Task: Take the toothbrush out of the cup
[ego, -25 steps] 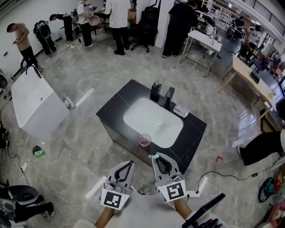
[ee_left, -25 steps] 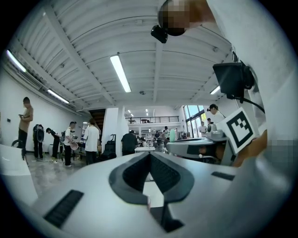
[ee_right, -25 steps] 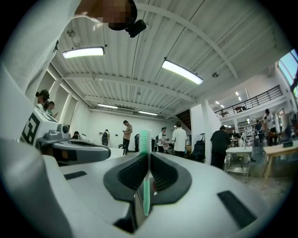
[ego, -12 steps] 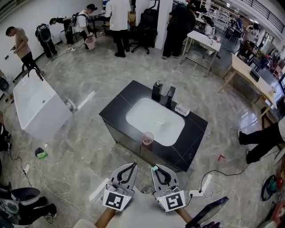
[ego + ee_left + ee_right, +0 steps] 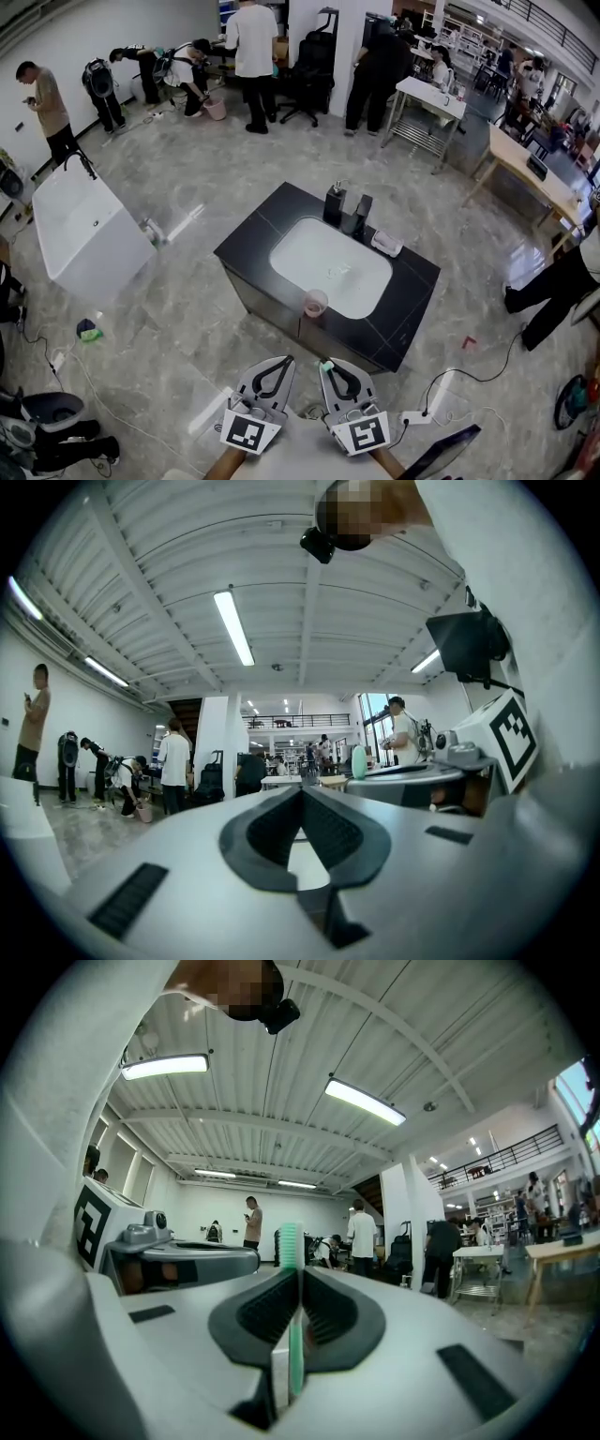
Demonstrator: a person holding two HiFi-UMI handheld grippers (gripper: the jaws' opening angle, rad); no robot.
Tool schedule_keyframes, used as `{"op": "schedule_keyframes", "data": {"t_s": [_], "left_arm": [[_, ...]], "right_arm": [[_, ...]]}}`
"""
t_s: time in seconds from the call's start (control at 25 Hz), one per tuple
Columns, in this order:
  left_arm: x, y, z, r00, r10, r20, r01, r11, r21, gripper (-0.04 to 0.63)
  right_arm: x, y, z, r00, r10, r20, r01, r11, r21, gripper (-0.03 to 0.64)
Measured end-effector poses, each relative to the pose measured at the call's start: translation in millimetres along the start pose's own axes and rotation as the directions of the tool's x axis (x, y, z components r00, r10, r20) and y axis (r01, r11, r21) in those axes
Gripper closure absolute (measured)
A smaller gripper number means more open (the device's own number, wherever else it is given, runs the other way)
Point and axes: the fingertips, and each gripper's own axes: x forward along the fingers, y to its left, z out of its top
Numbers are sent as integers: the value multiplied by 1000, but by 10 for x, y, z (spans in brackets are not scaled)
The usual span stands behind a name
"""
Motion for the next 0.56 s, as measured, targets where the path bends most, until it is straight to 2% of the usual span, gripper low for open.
{"op": "schedule_keyframes", "data": {"t_s": [0.04, 0.08, 0.16, 0.2, 0.24, 0.28, 0.32, 0.36, 0.4, 0.44, 0.48, 0.56], "left_arm": [[0, 13, 18, 999, 31, 23, -29, 996, -82, 600], [-1, 22, 31, 998, 48, 33, -43, 991, -127, 600], [-10, 27, 55, 998, 46, 33, -41, 991, -130, 600], [-17, 20, 64, 999, 27, 25, -24, 996, -84, 600], [-23, 2, 64, 1000, -10, 7, 10, 1000, 11, 600], [-21, -16, 57, 999, -51, -18, 52, 991, 124, 600], [-12, -16, 51, 997, -68, -29, 72, 981, 178, 600], [2, 8, 49, 999, -50, -15, 51, 989, 135, 600], [14, 45, 50, 1000, -8, 10, 7, 1000, 28, 600], [21, 76, 50, 999, 34, 28, -32, 997, -73, 600], [24, 93, 48, 997, 63, 38, -57, 989, -138, 600], [24, 108, 40, 994, 99, 47, -87, 973, -212, 600]], "right_arm": [[-2, -4, 5, 1000, -2, 0, 2, 1000, -3, 596], [-1, -5, 15, 1000, -4, 1, 4, 1000, -6, 595], [8, 6, 50, 1000, -7, 6, 7, 1000, -10, 595], [11, 17, 64, 1000, -8, 8, 8, 1000, -11, 595], [13, 27, 68, 1000, -7, 8, 7, 1000, -12, 597], [17, 33, 62, 1000, -4, 5, 4, 1000, -17, 596], [29, 32, 54, 1000, -1, 4, 2, 1000, -25, 596], [50, 26, 53, 1000, 2, 7, -2, 999, -32, 595], [73, 20, 63, 1000, 6, 15, -5, 999, -37, 595], [92, 14, 78, 1000, 8, 23, -7, 999, -37, 596], [105, 11, 90, 1000, 8, 30, -7, 999, -34, 595], [114, 5, 106, 999, 5, 43, -4, 1000, -22, 595]]}}
